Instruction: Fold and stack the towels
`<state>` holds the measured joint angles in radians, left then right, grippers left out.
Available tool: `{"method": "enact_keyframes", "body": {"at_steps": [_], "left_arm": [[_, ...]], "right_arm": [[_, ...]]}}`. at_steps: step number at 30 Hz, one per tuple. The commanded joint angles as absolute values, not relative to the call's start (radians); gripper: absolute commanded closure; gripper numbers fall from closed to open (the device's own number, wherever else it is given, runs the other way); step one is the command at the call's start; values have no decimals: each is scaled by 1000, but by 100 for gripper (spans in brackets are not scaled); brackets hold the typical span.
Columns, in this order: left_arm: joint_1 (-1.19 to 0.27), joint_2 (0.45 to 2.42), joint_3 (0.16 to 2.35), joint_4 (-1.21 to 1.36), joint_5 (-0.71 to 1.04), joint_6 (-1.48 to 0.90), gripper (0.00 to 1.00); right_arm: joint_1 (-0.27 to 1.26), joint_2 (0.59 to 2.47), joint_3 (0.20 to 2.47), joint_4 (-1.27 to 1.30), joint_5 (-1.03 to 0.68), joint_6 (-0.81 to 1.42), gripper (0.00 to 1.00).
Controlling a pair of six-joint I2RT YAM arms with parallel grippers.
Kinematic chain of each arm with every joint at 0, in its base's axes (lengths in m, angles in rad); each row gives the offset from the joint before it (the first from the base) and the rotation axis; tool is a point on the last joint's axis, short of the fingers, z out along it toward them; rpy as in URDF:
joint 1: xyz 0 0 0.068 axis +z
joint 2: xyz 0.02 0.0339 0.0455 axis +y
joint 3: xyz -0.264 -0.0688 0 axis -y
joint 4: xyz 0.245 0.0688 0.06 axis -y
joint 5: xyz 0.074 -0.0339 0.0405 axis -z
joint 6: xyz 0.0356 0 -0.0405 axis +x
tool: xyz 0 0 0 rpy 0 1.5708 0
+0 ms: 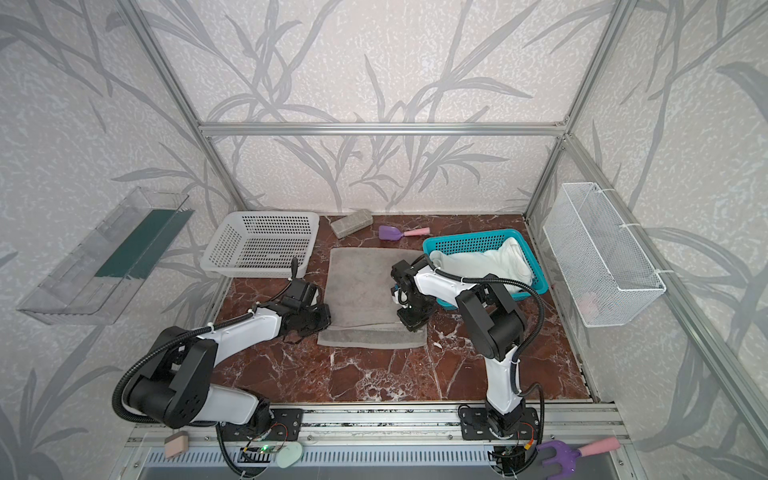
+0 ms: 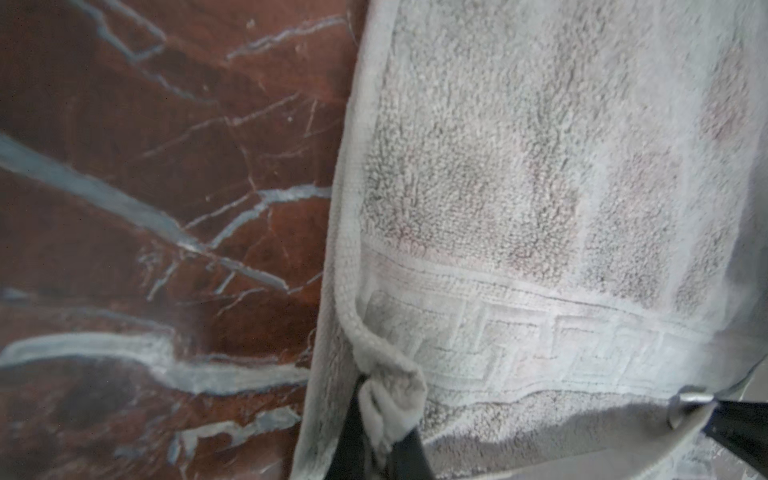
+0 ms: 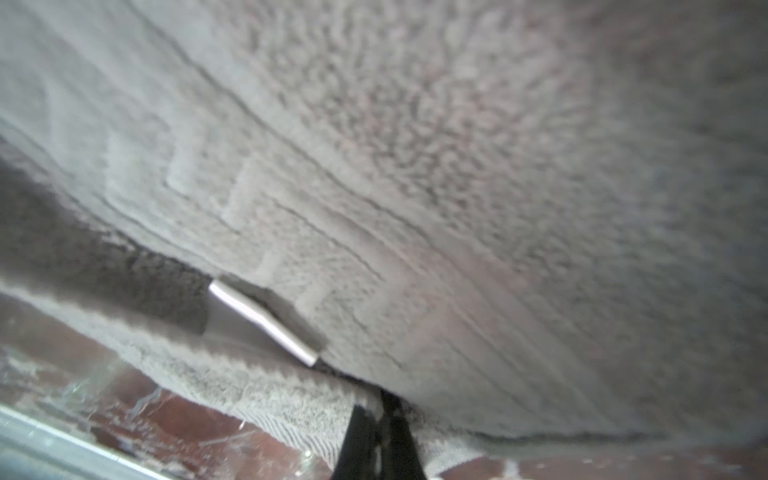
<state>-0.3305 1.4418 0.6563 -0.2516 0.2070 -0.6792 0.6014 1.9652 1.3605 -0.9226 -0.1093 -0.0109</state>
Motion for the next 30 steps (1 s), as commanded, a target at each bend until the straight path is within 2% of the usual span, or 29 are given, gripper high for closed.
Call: {"method": "enact_keyframes", "body": {"at_steps": [1,7,10,12,15,19,20,21,23,25,30], "left_arm": [[-322,1398,743,-420,165,-617,100],[-323,1218,696,-397,142,-601,100],[-337,1123,638,-433,146,-630,100],[-345,1062,545,-392,148,-675,100],[-348,1031,421,-308,172,-736,100],[-350,1046,389,-314,200,-739,100],[-350,1048,388,-318,206,-737,100],[-350,1044,392,-329,210,-732,94],[-350,1022,420,-383,210,-720,76],[-348,979,456,-459,186,-697,66],[-340,829,496,-562,98,-686,61]], "right_arm": [[586,1911,1433,-980,9,-62,100],[616,1779,1353,-1018,-31,-6,100],[698,1714,1229,-983,-10,55,100],[709,1665,1127,-905,-84,103,100],[709,1736,1060,-863,-96,121,100],[709,1791,1072,-881,-64,108,99],[710,1782,1077,-887,-69,106,94],[711,1769,1082,-895,-74,102,86],[717,1722,1092,-922,-84,96,69],[723,1656,1096,-953,-93,93,61],[723,1497,1083,-995,-110,138,56]]}}
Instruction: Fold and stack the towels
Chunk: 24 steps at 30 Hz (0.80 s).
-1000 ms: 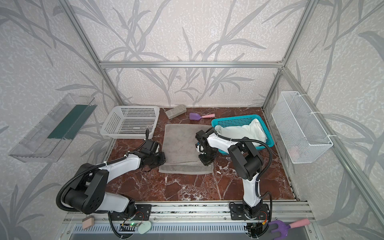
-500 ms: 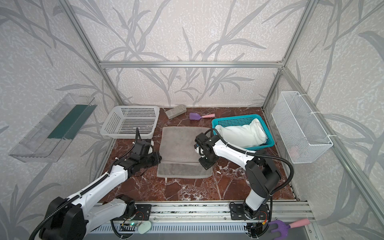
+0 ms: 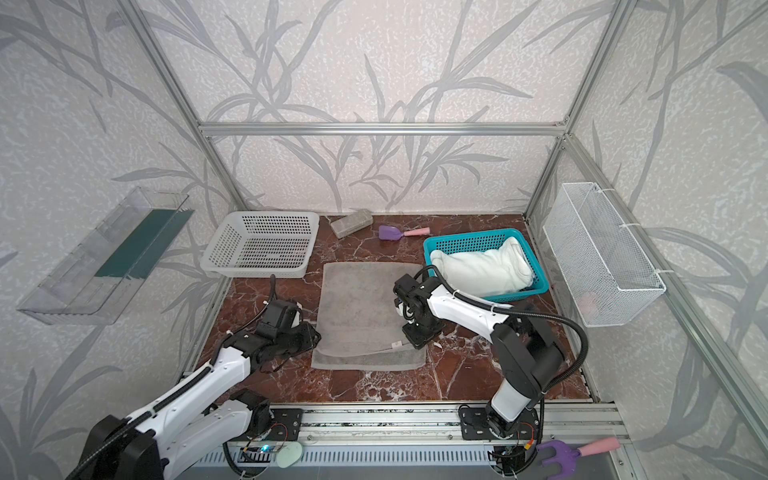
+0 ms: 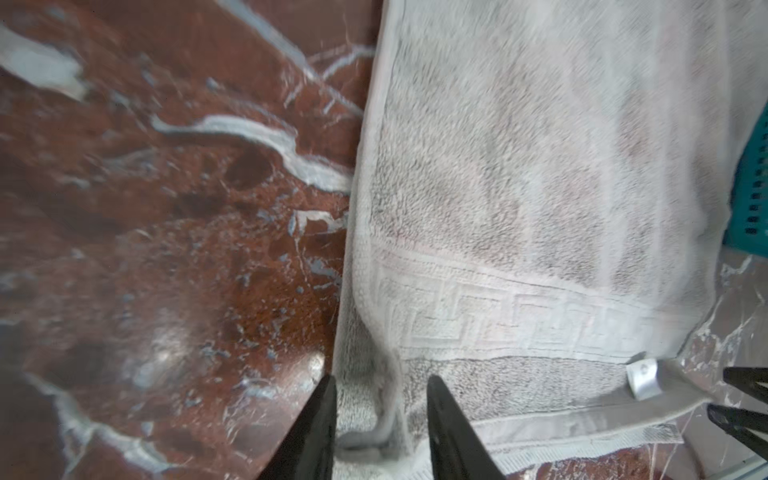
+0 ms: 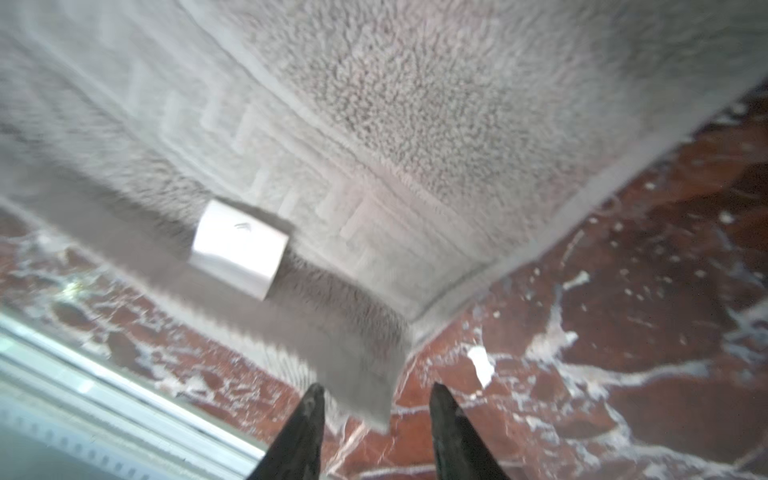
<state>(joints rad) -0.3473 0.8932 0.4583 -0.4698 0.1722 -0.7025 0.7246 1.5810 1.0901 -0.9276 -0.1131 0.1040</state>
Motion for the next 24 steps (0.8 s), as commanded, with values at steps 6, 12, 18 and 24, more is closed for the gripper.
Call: {"method": "enact_keyframes", "body": {"at_steps": [6,12,18,24], "left_arm": [[-322,874,516,-556,168,-702,59],[-297,1017,546,-572,236,-706,44],[-277,1048,532,-572,252,-709,41],[-270,1068,485,-496,306,-708,44]], "right_arm": [[706,1459,1029,-904,-104,279,55],[695,1453,964,-813,-148,461,55],[677,1372,775,-636,-232,629,56],[652,1358,711,-555,-268,685,78]]}}
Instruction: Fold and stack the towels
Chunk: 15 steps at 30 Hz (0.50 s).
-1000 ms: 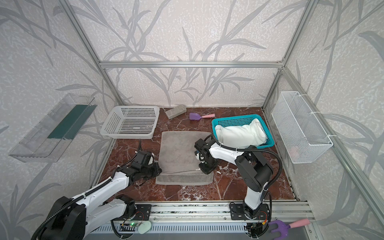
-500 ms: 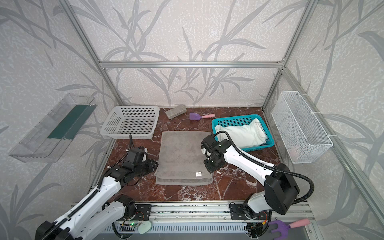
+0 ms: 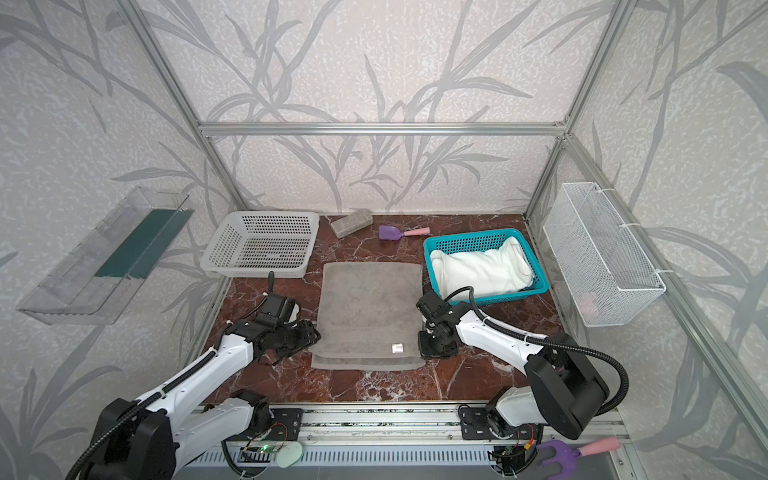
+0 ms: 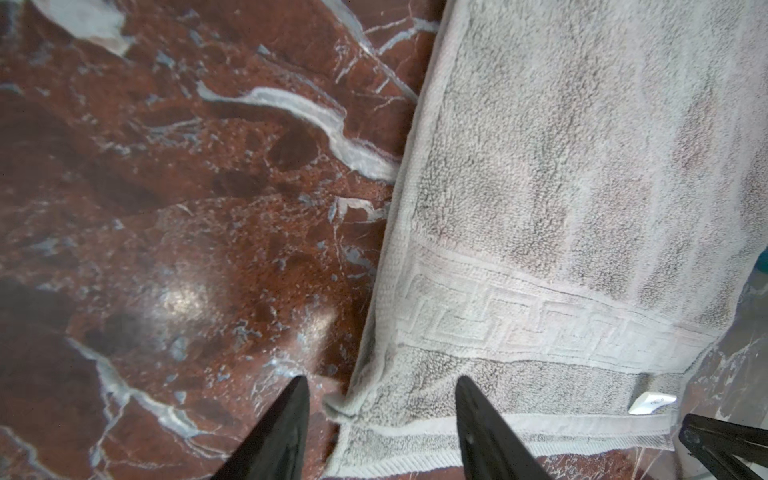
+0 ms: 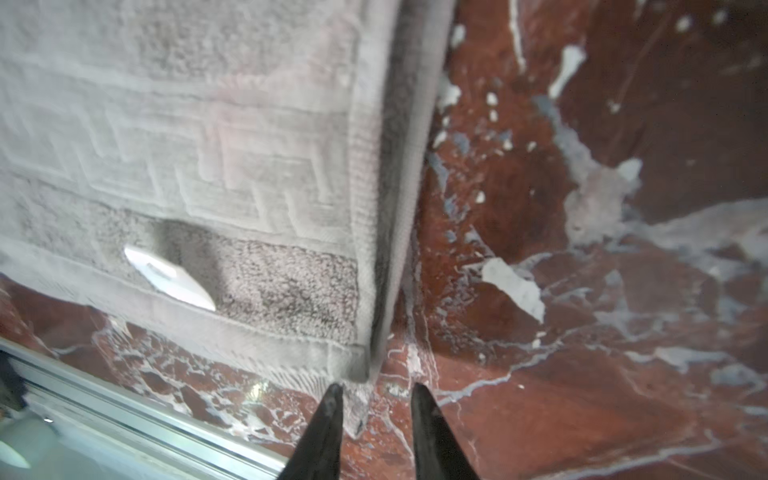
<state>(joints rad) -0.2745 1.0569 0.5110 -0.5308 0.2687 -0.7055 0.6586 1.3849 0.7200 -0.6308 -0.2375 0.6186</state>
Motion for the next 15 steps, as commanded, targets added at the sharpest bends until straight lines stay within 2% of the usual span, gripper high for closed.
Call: {"method": "enact_keyframes", "body": {"at_steps": [1,6,11,15], "left_arm": [[-270,1069,476,-489,312,-712,45],[-270,1086,442,-453,288,-724,45],[-270,1115,442,-436,263,-706,47],[-271,1142,472,-463,295,-690,65]], "right_arm": [[652,1356,712,-552,-268,689,81],[655,1340,717,-554,-227,682,82],[655,1361,720,-543,-240,662,74],[664,1388,746,-543,-256,646,75]]}}
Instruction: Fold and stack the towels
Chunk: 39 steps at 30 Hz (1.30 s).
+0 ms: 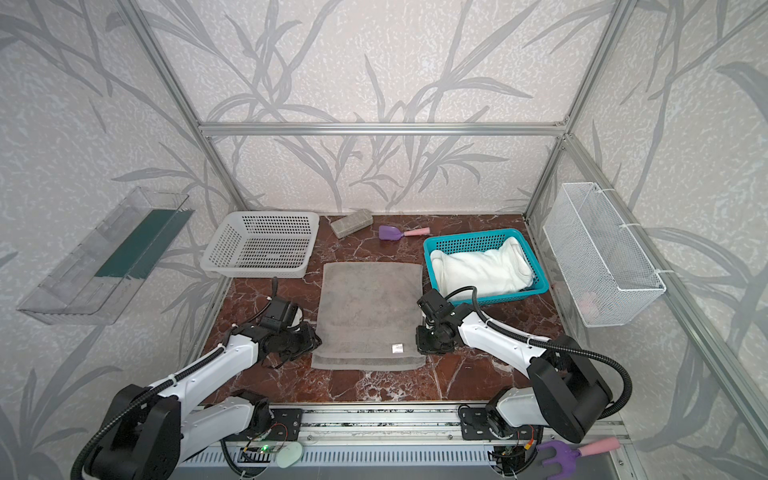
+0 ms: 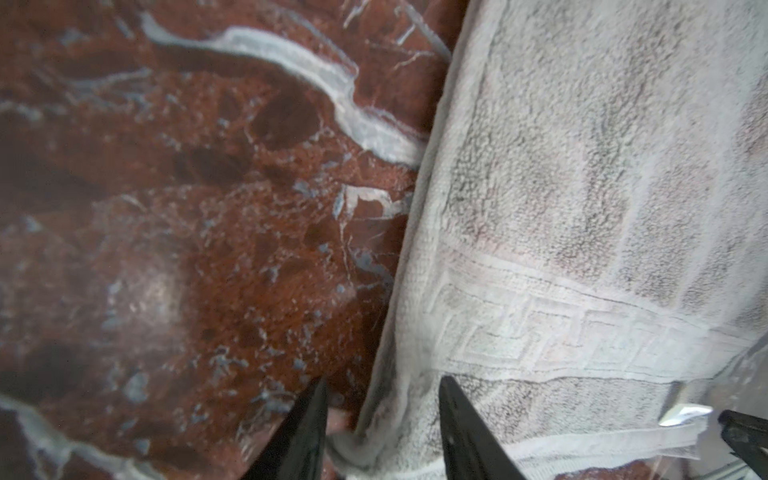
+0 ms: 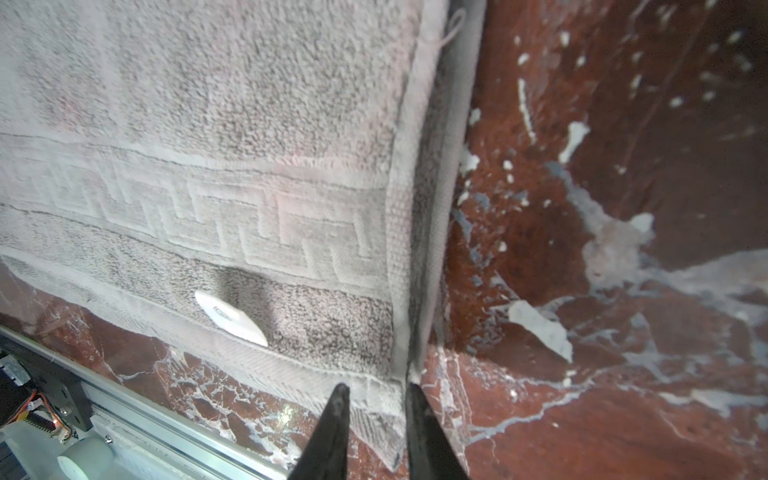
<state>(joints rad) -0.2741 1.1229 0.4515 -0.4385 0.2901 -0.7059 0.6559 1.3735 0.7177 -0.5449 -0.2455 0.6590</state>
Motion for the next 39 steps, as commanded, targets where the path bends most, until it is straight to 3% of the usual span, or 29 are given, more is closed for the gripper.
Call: {"method": "enact_keyframes", "body": {"at_steps": [1,5,9,22,25,29,34,39], "left_arm": [[-271,1148,479,-471,300,-685,69],[-271,1158,488,-479,301,-679,79],[-270,1160,485,-479,301,-684,71],[-270,1185,493,-461,311,-687,75],[-270,1191,502,-461,325,-686,97],[-270,1158,525,-501,331,-684,100],[-262,1076,582,-569,308,-663,100],[-230,1050,778,-731,315,-593,100]], "right_arm": [[667,1391,748,-540,-256,645,76],[670,1409,755,-530,-265,646,77],[681,1427,770,-566,-235,654,64],[689,1508,807,-581,-229,645,63],[689,1518,830,-590,-238,645,75],[696,1469,870,-637,-204,646,98],[691,1375,929,-703,-171,610,100],[652,1322,1097,-850,-160,530,100]]}}
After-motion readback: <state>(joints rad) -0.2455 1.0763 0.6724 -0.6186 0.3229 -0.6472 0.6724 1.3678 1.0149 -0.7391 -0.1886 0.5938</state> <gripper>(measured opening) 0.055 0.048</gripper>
